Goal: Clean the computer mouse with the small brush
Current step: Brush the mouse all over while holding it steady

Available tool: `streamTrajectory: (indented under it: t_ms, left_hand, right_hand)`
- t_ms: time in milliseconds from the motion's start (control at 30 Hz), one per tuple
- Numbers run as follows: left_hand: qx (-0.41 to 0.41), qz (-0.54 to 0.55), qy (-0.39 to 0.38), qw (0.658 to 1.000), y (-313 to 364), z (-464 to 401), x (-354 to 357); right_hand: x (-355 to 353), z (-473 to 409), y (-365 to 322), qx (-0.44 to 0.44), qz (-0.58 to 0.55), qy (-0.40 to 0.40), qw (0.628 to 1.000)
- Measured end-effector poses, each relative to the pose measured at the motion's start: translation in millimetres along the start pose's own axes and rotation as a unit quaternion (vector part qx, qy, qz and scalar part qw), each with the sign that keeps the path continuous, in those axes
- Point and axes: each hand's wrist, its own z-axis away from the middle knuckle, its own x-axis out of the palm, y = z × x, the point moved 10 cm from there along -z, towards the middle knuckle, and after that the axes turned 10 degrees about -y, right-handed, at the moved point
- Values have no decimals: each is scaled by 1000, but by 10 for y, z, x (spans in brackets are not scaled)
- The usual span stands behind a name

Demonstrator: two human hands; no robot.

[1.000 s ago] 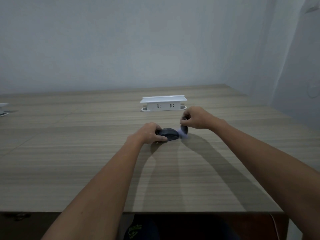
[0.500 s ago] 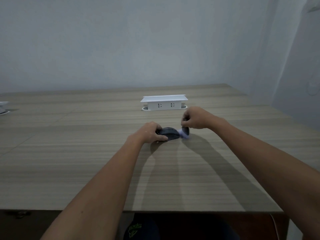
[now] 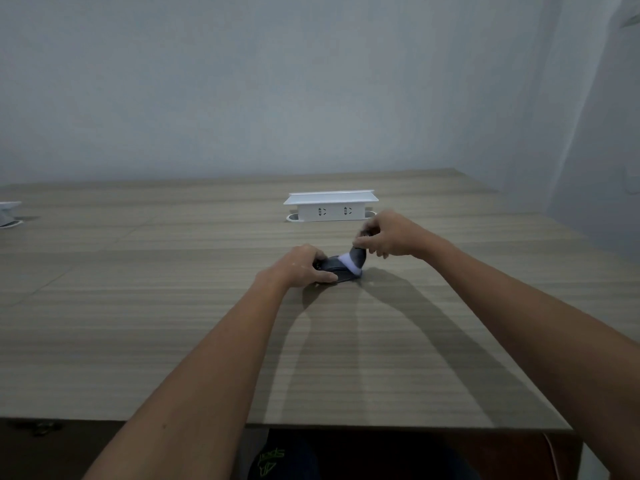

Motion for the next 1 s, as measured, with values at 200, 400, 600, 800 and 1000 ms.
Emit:
streamTrajectory:
  t_ms: [200,400,600,800,1000]
  left_hand:
    - [14,0,-16,1000,15,-26,16]
    - [26,1,-23,999,3,-55,26]
    - [35,-8,-35,999,-2,-80,29]
    - [41,-16,-36,998,2,-102,40]
    - [44,-19,-32,998,24,-92,42]
  right_hand:
    - [-80,-43,51,16,-22,33,999]
    - [-57,-102,102,37,43,11,998]
    - [-17,-136,118,41,-13,0,999]
    - [-86,-101,179,40,-42,18,998]
    - [-63,-83,195,53,24,0,998]
